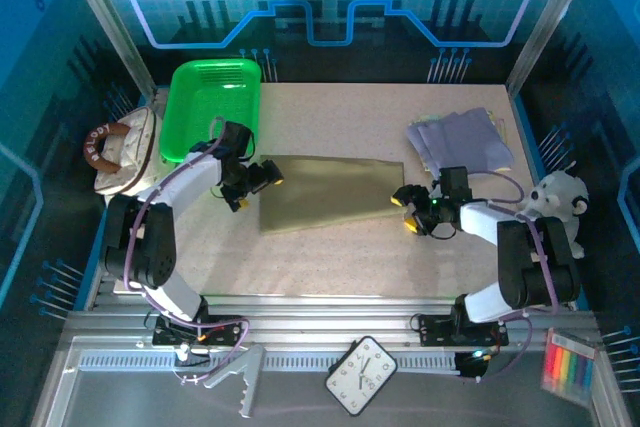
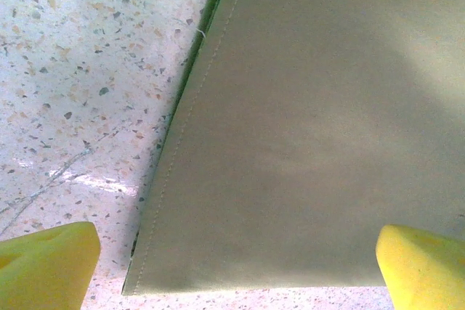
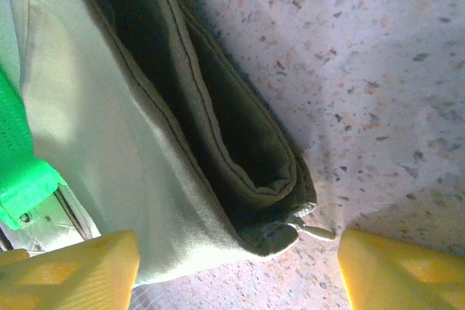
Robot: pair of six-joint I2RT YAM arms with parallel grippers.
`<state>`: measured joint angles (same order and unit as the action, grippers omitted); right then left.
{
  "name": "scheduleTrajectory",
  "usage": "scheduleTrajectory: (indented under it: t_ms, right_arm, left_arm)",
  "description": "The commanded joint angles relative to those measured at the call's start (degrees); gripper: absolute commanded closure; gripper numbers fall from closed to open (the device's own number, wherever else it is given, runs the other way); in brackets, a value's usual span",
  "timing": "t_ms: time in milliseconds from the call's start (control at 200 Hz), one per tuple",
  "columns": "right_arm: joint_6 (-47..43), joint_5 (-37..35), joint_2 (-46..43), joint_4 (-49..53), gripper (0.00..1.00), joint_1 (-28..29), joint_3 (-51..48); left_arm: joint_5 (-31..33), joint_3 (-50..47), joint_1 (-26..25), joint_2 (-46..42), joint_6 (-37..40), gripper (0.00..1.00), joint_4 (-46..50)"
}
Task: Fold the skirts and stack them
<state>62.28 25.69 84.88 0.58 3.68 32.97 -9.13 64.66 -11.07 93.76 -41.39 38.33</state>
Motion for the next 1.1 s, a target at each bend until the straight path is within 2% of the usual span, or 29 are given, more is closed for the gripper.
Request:
scheduleTrajectory:
  t_ms: [0, 170, 295, 365, 450, 625, 855, 1095]
  right_arm:
    - [4.0, 1.23, 2.11, -8.42, 0.29, 0.56, -1.5]
    - [5.88, -1.47, 3.03, -14.97, 0.36, 1.3, -3.09]
    - [7.29, -1.75, 4.62, -22.09, 0.45, 1.59, -3.48]
    - [7.91, -1.7, 5.2, -24.04, 0.47, 2.07, -3.12]
    - [7.99, -2.15, 4.75, -23.27, 0.48, 2.8, -2.38]
    - [7.42, -4.19, 0.96, -19.76, 0.49, 3.61, -2.27]
    - [5.48, -7.77, -4.34, -13.68, 0.48, 3.95, -2.73]
    - [6.68, -8.15, 0.45, -17.46, 0.46, 4.15, -3.0]
  left_arm:
    - [-2.91, -0.78, 0.53, 0.69, 1.05, 0.01, -0.04]
    - [-5.6, 1.88, -0.89, -1.76, 0.35, 0.01, -1.21]
    - [-9.52, 5.72, -4.49, -0.77, 0.23, 0.01, -3.97]
    - [-9.49, 8.77, -6.95, 1.17, 0.43, 0.01, -3.92]
    - [-9.13, 10.78, -8.64, 3.81, -0.27, 0.02, -4.27]
    - [-11.63, 12.59, -8.88, 7.82, -2.25, 0.05, -6.47]
    - [-11.18, 14.86, -8.88, 9.11, -1.07, 0.04, -4.86]
    - [-15.75, 15.27, -9.29, 11.35, -2.5, 0.08, -8.31]
